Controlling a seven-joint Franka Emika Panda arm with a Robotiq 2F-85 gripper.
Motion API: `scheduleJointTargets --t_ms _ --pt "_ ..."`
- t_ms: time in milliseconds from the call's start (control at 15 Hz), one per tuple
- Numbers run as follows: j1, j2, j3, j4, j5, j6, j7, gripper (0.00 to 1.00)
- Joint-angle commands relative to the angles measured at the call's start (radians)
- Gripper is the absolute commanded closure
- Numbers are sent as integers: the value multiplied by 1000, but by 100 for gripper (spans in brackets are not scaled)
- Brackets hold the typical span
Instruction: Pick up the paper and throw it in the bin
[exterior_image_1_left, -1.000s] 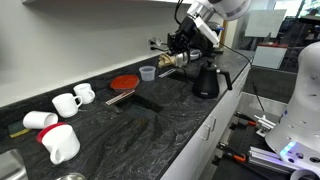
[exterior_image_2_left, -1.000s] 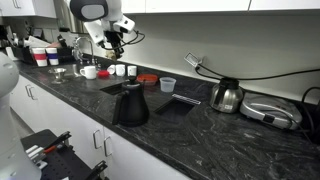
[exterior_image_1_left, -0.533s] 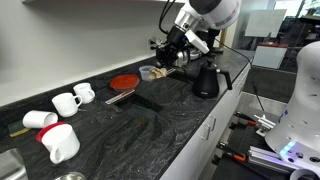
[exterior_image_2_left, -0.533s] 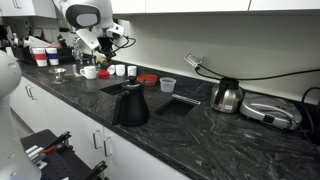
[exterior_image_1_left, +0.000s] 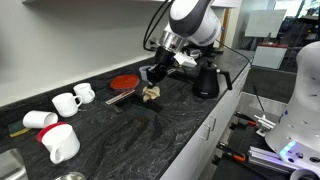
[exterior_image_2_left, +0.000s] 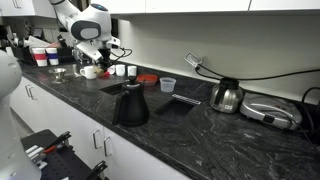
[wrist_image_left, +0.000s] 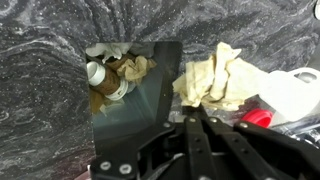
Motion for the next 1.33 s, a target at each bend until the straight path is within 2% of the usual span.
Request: scheduleJointTargets --t_ms 0,200,467,800,867,1267 --pt "-49 96 61 68 -17 2 -44 100" --pt "-83 186 92 116 -83 38 -5 100" --pt "-140 293 93 175 -236 116 107 100" --pt "-161 364 89 253 -379 113 232 99" --pt "-159 370 88 262 -401 110 254 80" --pt "-152 363 74 261 -479 175 354 38"
